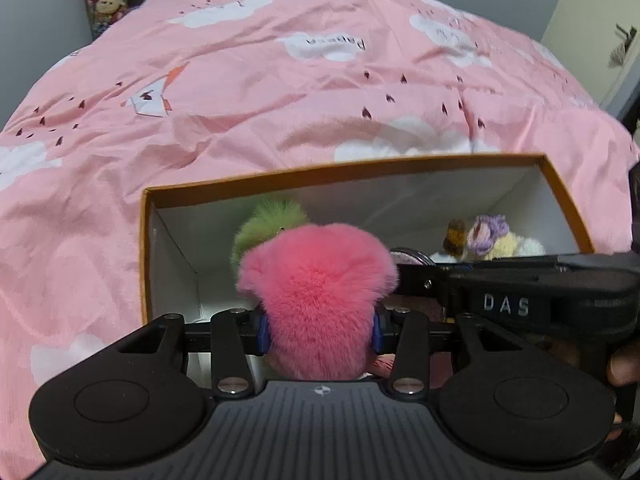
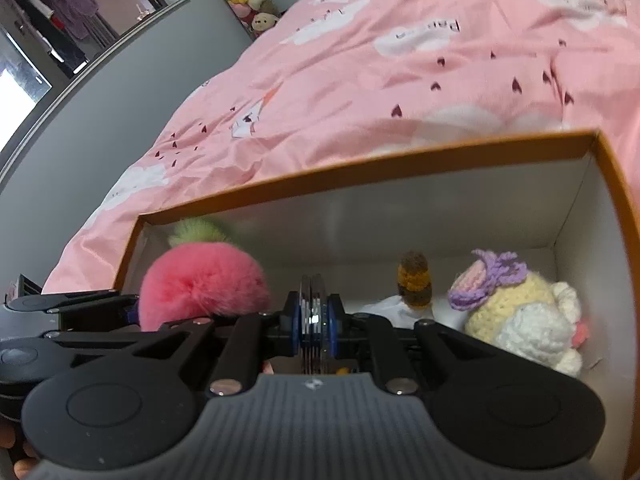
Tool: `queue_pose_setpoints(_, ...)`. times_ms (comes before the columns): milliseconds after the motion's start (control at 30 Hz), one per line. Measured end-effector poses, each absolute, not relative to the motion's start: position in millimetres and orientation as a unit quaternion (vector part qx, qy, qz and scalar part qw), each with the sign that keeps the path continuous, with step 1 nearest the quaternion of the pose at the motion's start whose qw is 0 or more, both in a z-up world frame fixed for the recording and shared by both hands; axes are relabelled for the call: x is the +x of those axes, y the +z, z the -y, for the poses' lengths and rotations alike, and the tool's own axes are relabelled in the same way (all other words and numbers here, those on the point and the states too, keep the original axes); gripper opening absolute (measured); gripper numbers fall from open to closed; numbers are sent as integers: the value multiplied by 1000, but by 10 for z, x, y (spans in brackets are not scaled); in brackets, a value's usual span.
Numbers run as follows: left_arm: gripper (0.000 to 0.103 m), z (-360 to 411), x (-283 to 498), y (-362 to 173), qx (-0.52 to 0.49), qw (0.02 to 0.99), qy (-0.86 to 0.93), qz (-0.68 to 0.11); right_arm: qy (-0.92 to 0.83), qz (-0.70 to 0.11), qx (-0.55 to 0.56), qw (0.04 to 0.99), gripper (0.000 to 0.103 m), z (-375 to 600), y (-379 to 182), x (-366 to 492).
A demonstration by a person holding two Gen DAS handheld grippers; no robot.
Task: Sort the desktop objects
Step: 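Lower the pom-pom and mirror into the box and open both grippers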
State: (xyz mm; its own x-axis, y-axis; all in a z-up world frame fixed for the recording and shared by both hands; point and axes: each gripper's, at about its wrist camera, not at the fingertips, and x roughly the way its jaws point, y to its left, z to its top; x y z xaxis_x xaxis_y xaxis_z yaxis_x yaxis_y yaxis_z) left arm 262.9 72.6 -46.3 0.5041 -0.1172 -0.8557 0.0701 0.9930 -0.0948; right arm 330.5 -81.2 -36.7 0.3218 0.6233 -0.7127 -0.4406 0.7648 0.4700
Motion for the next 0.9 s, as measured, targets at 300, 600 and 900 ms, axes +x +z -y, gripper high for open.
queue_pose_setpoints(300,51,-601,2651,-639,27,854,-57,-516,345,-494,103,792,22,793,-445,3318)
queue_pose_setpoints(600,54,-580,2617,-661,31,852,-61,-519,338,-485,73,803,23,809,-322,3247)
queue_pose_setpoints(900,51,-626,2465,-512,14,867,-62,-494,333,-483,52,808,17,870,-262,3165)
